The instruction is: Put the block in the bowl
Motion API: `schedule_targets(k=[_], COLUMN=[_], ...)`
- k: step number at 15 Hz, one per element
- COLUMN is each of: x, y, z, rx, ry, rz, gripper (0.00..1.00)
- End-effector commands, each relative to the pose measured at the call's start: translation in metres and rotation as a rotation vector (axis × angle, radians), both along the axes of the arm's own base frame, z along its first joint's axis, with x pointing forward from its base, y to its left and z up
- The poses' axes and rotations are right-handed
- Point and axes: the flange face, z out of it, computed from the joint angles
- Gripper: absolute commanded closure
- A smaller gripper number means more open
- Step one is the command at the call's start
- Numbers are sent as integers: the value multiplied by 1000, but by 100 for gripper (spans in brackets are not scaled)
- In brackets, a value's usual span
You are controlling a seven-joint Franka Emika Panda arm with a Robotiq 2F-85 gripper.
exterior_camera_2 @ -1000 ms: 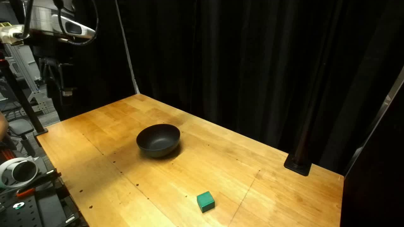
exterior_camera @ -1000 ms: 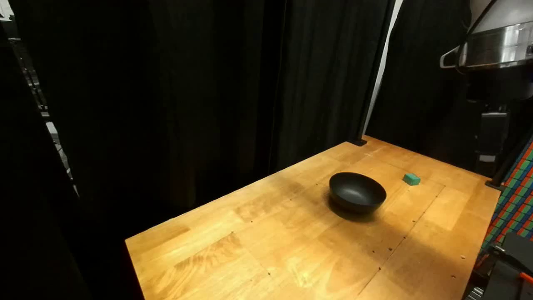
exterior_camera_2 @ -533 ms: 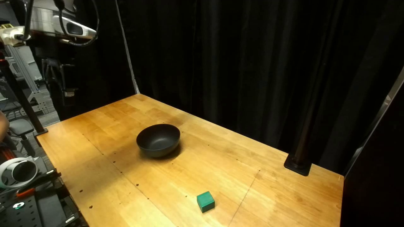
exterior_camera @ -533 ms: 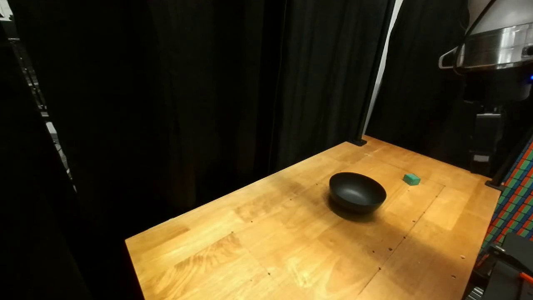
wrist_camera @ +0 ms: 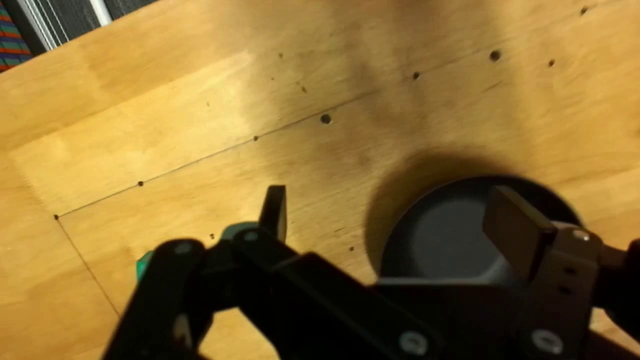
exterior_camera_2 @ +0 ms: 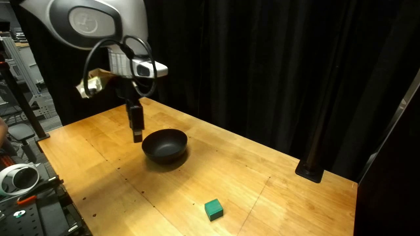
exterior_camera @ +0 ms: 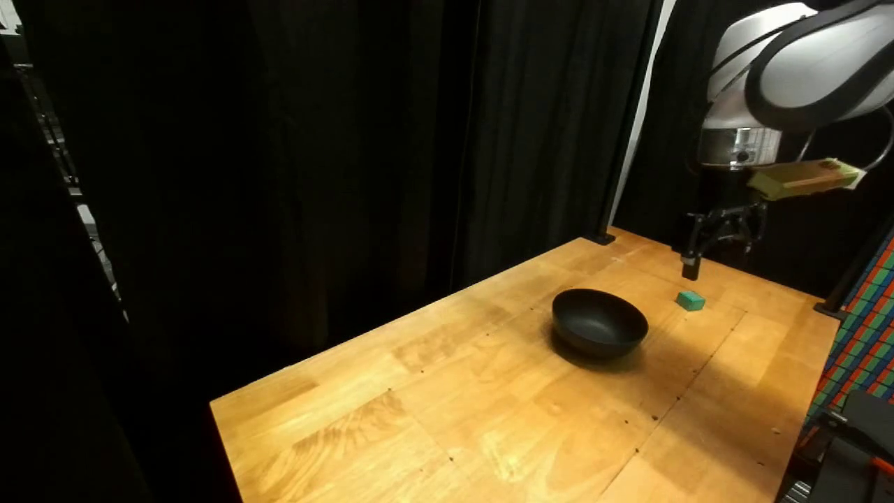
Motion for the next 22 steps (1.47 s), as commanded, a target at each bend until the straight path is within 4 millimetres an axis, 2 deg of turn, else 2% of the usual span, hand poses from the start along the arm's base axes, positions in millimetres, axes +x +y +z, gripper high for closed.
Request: schedule_targets(k=[1,5,7,9,12,15,18,22], x=[48,77,85,92,100,103,101,90], y=[-69,-152,-182,-203,-223,-237,-246,-248], z=[-40,-87,-106,-124,-146,-158,-163,-159], rx=[-29,-71,-87,-88,-88,-102,-132,-187], ry=[-47,-89,-104,-119,-141,-158,-157,-101], rz=[-198,-416,-525,-636,-798,-956,-1116,-1304], gripper=[0,0,0,0,0,0,0,0])
